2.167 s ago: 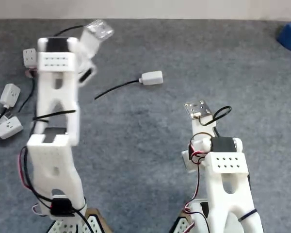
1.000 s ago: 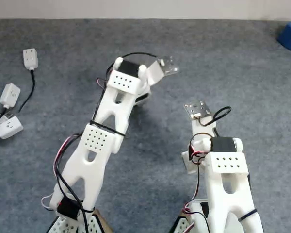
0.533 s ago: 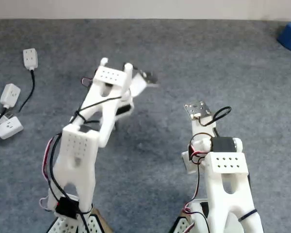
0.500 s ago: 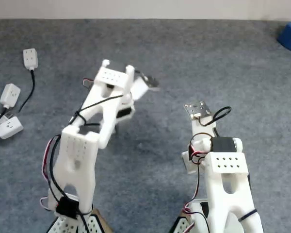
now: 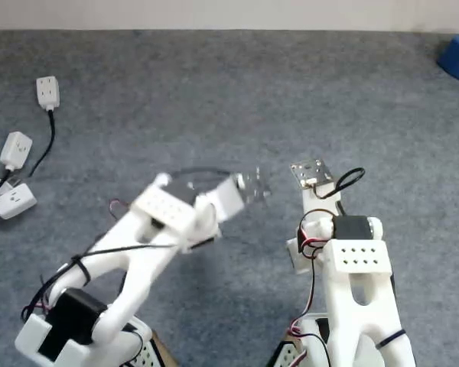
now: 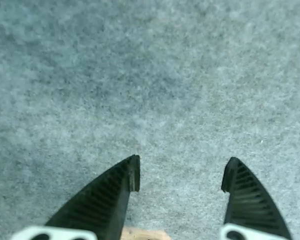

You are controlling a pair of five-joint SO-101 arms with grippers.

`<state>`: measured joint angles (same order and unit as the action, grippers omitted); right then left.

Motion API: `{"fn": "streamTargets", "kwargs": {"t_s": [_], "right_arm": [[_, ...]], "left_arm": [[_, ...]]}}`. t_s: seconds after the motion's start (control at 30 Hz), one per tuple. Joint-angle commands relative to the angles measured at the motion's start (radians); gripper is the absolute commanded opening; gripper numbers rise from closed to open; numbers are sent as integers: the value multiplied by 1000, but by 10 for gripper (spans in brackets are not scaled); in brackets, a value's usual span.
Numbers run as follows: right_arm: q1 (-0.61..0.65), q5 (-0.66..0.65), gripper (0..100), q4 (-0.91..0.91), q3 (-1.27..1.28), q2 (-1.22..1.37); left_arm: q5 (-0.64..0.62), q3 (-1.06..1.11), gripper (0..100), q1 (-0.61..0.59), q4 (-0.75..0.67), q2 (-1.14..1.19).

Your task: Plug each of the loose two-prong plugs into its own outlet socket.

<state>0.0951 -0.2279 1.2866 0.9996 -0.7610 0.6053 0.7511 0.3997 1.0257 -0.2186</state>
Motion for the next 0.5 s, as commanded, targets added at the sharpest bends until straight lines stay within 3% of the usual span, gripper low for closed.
{"fn": "streamTargets", "kwargs": {"t_s": [0.0, 0.17, 0.27, 0.37, 0.47], "right_arm": [[-1, -8, 271, 7, -8, -13], [-1, -8, 271, 7, -8, -13], [-1, -9, 271, 7, -8, -13], [-1, -9, 271, 7, -8, -13], [-1, -9, 271, 5, -8, -13]], "left_arm": [[2, 101, 5, 104, -110, -41], [-2, 166, 5, 220, -114, -61], [3, 217, 74, 274, -114, -61], [18, 231, 158, 265, -112, -61], [77, 229, 156, 240, -109, -62]]}}
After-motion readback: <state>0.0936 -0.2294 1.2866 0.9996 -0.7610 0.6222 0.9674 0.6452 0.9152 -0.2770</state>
